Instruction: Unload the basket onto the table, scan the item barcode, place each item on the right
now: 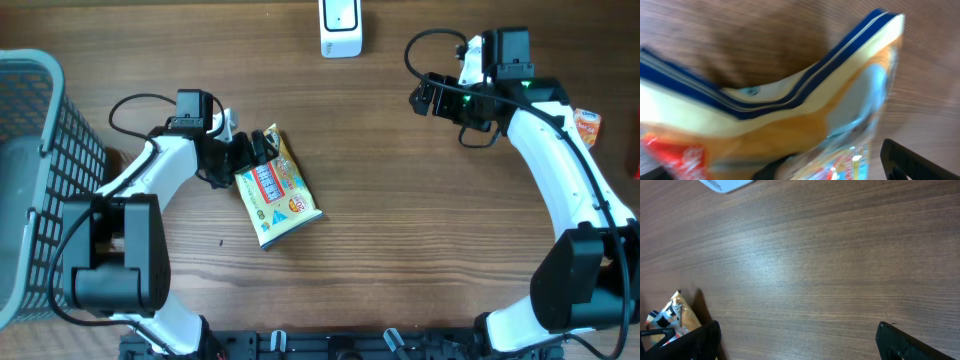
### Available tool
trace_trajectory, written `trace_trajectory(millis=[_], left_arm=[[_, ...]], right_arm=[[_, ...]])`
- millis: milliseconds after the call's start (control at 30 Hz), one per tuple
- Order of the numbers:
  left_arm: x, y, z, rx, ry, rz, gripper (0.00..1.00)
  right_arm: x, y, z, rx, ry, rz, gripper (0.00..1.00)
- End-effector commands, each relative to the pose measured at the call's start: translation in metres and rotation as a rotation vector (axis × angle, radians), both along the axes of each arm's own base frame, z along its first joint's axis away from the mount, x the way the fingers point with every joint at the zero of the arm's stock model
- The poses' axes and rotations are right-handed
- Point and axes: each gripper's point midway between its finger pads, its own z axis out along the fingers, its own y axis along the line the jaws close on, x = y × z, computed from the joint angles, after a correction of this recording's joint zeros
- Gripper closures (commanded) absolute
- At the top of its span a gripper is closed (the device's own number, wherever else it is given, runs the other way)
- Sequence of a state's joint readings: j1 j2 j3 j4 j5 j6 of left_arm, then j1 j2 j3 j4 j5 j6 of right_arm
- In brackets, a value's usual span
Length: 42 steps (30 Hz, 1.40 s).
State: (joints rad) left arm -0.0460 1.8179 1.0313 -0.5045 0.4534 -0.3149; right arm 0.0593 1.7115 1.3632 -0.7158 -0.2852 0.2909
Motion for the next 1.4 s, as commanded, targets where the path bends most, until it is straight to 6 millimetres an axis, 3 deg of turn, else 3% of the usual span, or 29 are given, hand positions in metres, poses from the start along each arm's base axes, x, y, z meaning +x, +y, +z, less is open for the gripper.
trace_trajectory(millis=[0,33,100,133,167,200,267,333,467,567,600,767,967,1167,1267,1333,1367], left_arm=[[-0.015,-0.008,-0.040,-0.041,0.084,-0.034,0.04],[-0.014,-0.008,-0.045,-0.041,0.084,-0.034,0.20],[-0.009,-0.008,-0.051,-0.038,0.074,-0.032,0.61],[-0.007,-0.005,-0.052,-0.020,0.067,-0.022,0.74],[-0.006,-0.004,-0.053,-0.012,0.065,-0.021,0.80],[-0.006,0.005,-0.056,0.036,0.070,-0.007,0.96],[-0.006,0.020,-0.056,0.124,0.104,0.045,0.96],[0.000,0.037,-0.034,0.225,0.117,0.080,0.96],[0.022,0.067,0.066,0.396,0.033,0.183,0.96],[0.023,0.068,0.153,0.554,-0.101,0.188,0.96],[0.018,0.067,0.166,0.626,-0.119,0.182,0.96],[-0.016,0.087,0.185,1.069,-0.099,0.217,0.96],[-0.025,0.095,0.172,1.162,-0.014,0.201,0.96],[-0.022,0.064,0.093,1.182,0.176,0.023,0.96],[-0.023,0.034,0.072,1.139,0.168,0.009,0.94],[-0.022,0.000,0.061,1.035,0.135,-0.018,0.50],[-0.023,-0.011,0.058,1.007,0.126,-0.033,0.37]], right_arm=[[0.002,-0.003,-0.005,-0.011,0.012,-0.015,0.00],[0.002,-0.003,-0.005,-0.011,0.012,-0.015,0.00],[0.002,-0.003,-0.005,-0.011,0.012,-0.015,0.00],[0.001,-0.003,-0.005,-0.011,0.012,-0.015,0.00],[0.002,-0.003,-0.005,-0.011,0.012,-0.015,0.00],[0.002,-0.003,-0.005,-0.011,0.012,-0.015,0.00],[0.002,-0.003,-0.005,-0.011,0.012,-0.015,0.00],[0.002,-0.003,-0.005,-0.011,0.012,-0.015,0.00],[0.001,-0.003,-0.005,-0.010,0.012,-0.015,0.00],[0.002,-0.003,-0.005,-0.011,0.012,-0.015,0.00],[0.002,-0.003,-0.005,-0.011,0.012,-0.015,0.00],[0.002,-0.003,-0.005,-0.011,0.012,-0.015,0.00],[0.002,-0.003,-0.005,-0.011,0.012,-0.015,0.00],[0.002,-0.003,-0.005,-0.011,0.012,-0.015,0.00],[0.002,-0.003,-0.005,-0.011,0.012,-0.015,0.00],[0.002,-0.003,-0.005,-0.011,0.012,-0.014,0.00],[0.002,-0.003,-0.005,-0.011,0.012,-0.015,0.00]])
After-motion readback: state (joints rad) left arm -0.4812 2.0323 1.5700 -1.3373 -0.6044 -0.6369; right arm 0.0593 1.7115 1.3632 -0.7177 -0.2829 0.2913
